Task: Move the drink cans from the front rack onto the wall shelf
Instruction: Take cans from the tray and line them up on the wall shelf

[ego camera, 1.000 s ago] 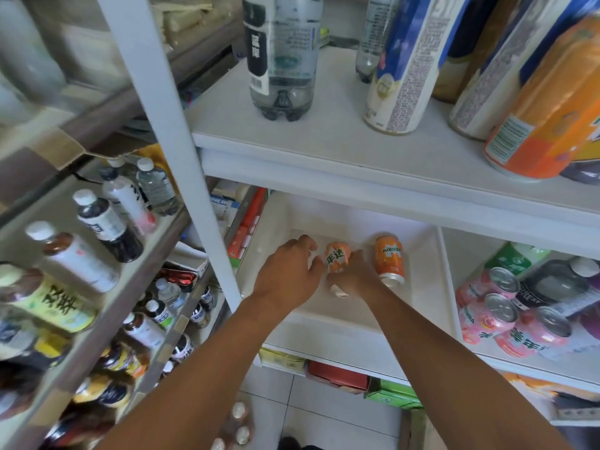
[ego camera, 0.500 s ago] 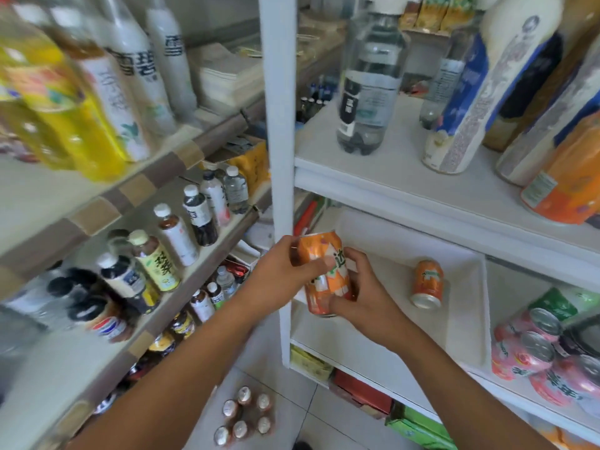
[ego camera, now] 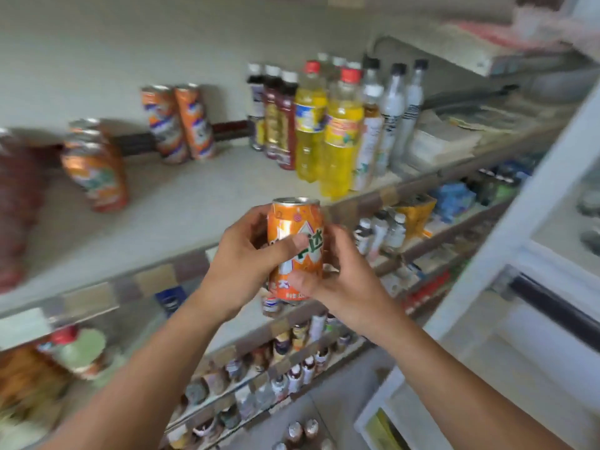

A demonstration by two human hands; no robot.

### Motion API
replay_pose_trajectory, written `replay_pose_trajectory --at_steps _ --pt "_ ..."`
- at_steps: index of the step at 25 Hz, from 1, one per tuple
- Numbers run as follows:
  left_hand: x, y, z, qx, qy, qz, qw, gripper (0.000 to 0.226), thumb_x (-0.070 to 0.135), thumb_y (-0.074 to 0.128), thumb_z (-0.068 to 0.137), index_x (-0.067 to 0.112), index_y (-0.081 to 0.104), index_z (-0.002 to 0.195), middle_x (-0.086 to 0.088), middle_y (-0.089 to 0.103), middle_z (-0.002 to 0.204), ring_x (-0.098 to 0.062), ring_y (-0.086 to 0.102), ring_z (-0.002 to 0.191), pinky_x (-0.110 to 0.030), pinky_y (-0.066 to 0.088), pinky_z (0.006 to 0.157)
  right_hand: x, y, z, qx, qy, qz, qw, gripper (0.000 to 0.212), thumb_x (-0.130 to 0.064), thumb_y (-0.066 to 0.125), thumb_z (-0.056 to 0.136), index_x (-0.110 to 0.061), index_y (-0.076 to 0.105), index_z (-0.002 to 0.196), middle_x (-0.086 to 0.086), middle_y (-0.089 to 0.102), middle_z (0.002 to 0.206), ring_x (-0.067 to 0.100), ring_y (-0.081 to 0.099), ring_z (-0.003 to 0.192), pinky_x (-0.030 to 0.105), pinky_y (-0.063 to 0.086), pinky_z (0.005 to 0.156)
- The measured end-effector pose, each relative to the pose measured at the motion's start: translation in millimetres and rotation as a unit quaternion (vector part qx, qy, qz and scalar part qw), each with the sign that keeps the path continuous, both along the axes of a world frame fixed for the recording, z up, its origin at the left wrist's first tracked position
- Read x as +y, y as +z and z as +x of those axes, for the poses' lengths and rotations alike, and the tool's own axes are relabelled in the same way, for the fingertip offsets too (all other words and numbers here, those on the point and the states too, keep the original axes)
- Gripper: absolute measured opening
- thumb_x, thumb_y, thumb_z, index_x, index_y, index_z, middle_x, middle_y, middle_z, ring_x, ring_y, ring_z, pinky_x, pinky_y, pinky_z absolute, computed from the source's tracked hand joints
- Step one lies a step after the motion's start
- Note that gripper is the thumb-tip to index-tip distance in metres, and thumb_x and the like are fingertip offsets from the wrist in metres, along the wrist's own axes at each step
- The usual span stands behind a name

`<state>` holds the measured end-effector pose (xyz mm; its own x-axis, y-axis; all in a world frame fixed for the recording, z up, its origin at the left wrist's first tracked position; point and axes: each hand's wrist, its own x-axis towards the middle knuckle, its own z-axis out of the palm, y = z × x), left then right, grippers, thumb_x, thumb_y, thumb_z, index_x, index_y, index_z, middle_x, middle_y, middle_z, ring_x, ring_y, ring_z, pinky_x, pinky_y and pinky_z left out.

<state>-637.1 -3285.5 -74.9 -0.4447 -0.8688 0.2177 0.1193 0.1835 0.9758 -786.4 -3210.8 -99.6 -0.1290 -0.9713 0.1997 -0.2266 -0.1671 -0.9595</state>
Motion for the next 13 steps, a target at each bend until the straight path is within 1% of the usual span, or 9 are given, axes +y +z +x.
replay_pose_trajectory --at_steps 2,4,7,8,10,11,13 --pt "-11.6 10.7 37.7 0.004 0.033 -0.022 0.999 0.059 0.037 0.078 0.062 0.013 0.063 0.114 -0.007 0.073 0.103 -0.024 0.07 0.096 -0.037 0.057 0.082 -30.0 10.5 32.5 0.006 0.041 -0.004 0.999 0.062 -0.036 0.083 0.076 -0.035 0.047 0.126 -0.019 0.066 0.116 0.002 0.065 0.108 0.031 0.054 0.091" --pt "-22.5 18.0 76.8 -0.001 0.066 -0.04 0.997 0.058 0.036 0.078 0.064 0.014 0.063 0.115 -0.007 0.073 0.104 -0.024 0.07 0.097 -0.038 0.056 0.085 -58.2 18.3 69.7 0.018 0.068 -0.011 0.997 0.062 -0.041 0.084 0.069 -0.034 0.05 0.121 -0.016 0.068 0.111 0.003 0.066 0.104 0.03 0.056 0.088" --pt "-36.6 24.6 132.5 0.003 0.116 -0.052 0.992 0.056 0.034 0.079 0.066 0.015 0.062 0.116 -0.006 0.074 0.104 -0.022 0.07 0.098 -0.037 0.056 0.086 -94.2 27.6 123.2 0.049 0.084 -0.028 0.995 0.063 -0.051 0.079 0.06 -0.032 0.055 0.115 -0.011 0.07 0.105 0.003 0.067 0.099 0.033 0.058 0.085" --pt "-42.0 24.2 149.3 0.004 0.132 -0.048 0.99 0.056 0.033 0.078 0.071 0.014 0.06 0.12 -0.006 0.073 0.107 -0.022 0.069 0.101 -0.037 0.056 0.088 -105.5 29.9 139.2 0.066 0.086 -0.031 0.994 0.062 -0.051 0.079 0.06 -0.032 0.057 0.114 -0.011 0.071 0.103 0.002 0.067 0.097 0.034 0.058 0.085" --pt "-52.2 20.2 180.5 -0.004 0.177 -0.033 0.984 0.051 0.037 0.068 0.082 0.016 0.057 0.128 -0.001 0.07 0.115 -0.016 0.067 0.108 -0.036 0.054 0.092 -125.6 32.2 167.0 0.085 0.088 -0.034 0.992 0.058 -0.045 0.083 0.064 -0.03 0.058 0.114 -0.011 0.071 0.101 0.0 0.067 0.094 0.032 0.057 0.085" --pt "-57.4 17.6 194.3 -0.024 0.218 -0.038 0.975 0.046 0.04 0.063 0.086 0.019 0.058 0.127 0.003 0.069 0.116 -0.011 0.066 0.108 -0.035 0.053 0.093 -135.0 32.4 178.3 0.092 0.087 -0.036 0.991 0.057 -0.04 0.085 0.066 -0.029 0.058 0.115 -0.012 0.07 0.1 -0.002 0.066 0.093 0.03 0.056 0.085" --pt "-67.0 10.7 218.8 -0.117 0.31 -0.07 0.941 0.026 0.037 0.059 0.092 0.022 0.063 0.114 0.009 0.071 0.106 -0.001 0.065 0.097 -0.028 0.053 0.088 -157.3 29.8 199.4 0.104 0.082 -0.046 0.99 0.055 -0.034 0.086 0.069 -0.027 0.058 0.116 -0.015 0.069 0.101 -0.006 0.064 0.092 0.024 0.055 0.084"
